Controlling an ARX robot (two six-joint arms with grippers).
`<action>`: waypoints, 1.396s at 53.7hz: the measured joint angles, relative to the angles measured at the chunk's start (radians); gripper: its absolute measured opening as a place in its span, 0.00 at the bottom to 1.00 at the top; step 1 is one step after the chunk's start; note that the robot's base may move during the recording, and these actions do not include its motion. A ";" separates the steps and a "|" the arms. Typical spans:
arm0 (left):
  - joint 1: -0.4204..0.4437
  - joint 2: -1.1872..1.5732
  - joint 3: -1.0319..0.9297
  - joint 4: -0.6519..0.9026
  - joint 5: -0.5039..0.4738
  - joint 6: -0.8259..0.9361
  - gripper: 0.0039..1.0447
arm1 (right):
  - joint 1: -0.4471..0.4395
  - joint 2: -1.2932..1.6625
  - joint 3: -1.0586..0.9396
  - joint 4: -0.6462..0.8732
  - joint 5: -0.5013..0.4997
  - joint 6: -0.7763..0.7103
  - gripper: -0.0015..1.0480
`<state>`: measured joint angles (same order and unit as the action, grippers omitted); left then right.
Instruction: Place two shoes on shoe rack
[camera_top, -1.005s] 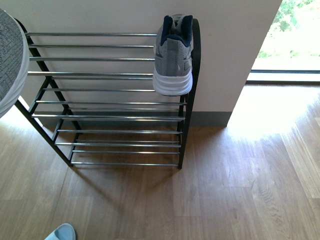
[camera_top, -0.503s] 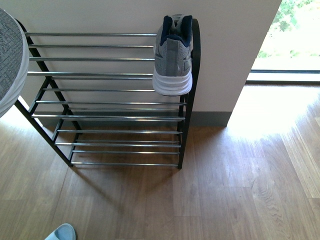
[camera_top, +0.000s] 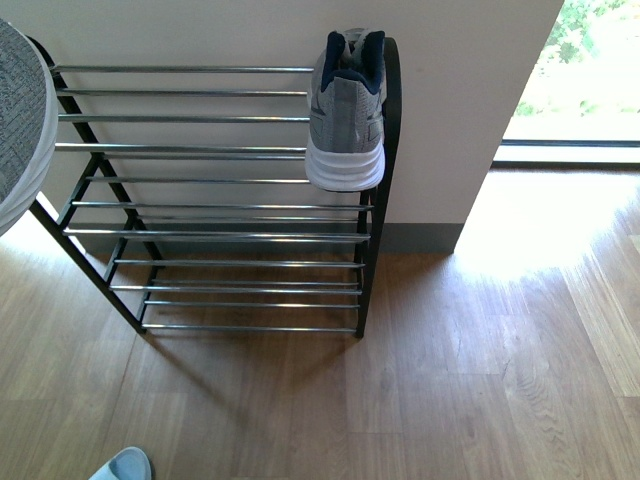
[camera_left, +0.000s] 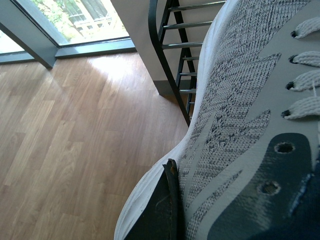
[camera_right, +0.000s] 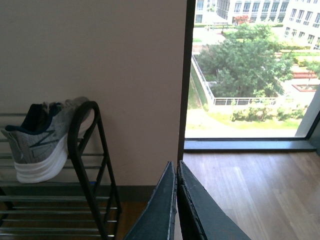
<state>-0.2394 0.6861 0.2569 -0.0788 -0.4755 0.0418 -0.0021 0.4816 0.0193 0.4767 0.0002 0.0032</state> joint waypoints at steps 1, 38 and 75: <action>0.000 0.000 0.000 0.000 0.000 0.000 0.01 | 0.000 -0.011 0.000 -0.010 0.000 0.000 0.02; 0.000 0.000 0.000 0.000 0.000 0.000 0.01 | 0.000 -0.302 0.000 -0.295 0.000 0.000 0.02; 0.000 0.000 0.000 0.000 -0.001 0.000 0.01 | 0.000 -0.475 0.000 -0.473 0.000 0.000 0.29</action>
<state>-0.2394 0.6861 0.2569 -0.0788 -0.4767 0.0418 -0.0017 0.0063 0.0193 0.0036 0.0006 0.0029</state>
